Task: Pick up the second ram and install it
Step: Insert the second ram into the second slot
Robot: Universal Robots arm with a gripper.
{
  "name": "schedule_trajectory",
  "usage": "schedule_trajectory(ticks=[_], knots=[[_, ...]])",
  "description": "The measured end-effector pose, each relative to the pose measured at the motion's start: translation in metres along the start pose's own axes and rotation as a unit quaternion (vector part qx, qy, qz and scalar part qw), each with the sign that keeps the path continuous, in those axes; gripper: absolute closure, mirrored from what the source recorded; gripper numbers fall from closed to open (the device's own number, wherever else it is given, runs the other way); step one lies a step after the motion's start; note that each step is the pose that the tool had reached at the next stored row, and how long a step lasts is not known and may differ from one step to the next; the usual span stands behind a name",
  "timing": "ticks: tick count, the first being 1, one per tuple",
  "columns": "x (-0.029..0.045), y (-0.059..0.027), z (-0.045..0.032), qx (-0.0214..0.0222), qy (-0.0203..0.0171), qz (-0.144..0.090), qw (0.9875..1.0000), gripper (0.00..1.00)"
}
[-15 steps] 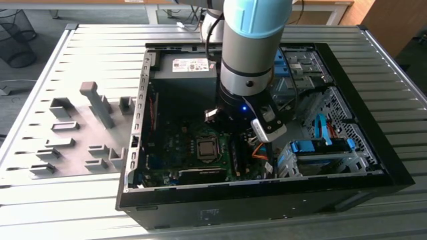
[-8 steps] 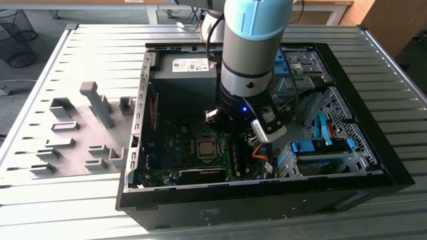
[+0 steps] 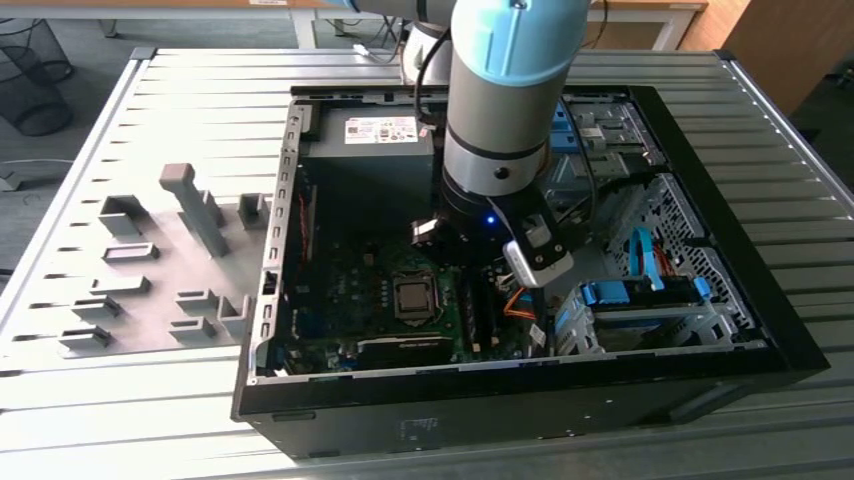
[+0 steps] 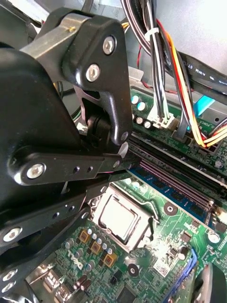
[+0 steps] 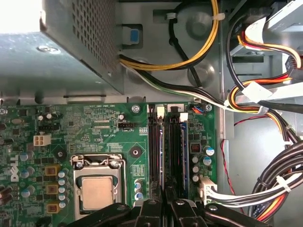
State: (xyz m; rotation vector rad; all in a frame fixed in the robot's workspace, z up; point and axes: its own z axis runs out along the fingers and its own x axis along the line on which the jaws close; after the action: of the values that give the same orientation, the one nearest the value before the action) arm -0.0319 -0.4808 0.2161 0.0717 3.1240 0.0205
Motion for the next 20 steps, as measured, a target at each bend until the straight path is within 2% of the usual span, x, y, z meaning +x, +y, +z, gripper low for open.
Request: schedule_trajectory(ticks=[8,12,20], knots=[[-0.0001,0.0006,0.0015,-0.0013,0.0,0.001,1.0,0.86],[0.0,0.0008,0.0019,-0.0032,0.0001,0.001,1.0,0.86],[0.0,0.0008,0.0021,-0.0034,0.0002,0.001,1.0,0.86]])
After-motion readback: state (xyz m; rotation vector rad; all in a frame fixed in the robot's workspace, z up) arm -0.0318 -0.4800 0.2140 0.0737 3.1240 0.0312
